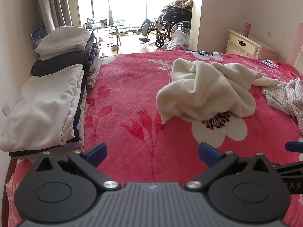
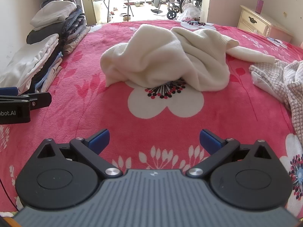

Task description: Fold clothes

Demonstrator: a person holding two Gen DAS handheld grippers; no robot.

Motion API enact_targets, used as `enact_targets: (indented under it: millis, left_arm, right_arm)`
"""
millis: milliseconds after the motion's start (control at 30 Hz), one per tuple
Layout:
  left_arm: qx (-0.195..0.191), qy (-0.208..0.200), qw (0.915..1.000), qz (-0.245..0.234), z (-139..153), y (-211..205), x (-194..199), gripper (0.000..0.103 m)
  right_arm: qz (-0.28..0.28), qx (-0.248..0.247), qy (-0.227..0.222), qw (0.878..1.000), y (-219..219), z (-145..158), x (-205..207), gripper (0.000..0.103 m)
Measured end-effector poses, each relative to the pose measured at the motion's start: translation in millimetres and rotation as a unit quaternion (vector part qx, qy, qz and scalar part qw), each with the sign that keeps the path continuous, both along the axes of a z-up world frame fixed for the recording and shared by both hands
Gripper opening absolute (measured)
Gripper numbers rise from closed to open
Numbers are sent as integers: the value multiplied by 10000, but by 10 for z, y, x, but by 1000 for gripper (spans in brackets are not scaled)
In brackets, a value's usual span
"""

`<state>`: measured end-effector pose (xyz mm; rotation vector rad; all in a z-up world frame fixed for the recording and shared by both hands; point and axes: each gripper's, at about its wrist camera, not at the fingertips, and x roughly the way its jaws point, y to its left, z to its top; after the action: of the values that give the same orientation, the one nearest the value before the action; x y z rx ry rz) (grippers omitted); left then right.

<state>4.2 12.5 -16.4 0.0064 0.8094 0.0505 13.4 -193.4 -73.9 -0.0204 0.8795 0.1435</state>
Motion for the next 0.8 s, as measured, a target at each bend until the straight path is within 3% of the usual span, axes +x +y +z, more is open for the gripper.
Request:
enact_targets:
  millis: [800]
  left_arm:
    - [-36, 92, 10000, 12, -22, 18, 2, 103]
  right_arm:
    - [-39, 7, 57, 10000, -6, -26, 2, 102]
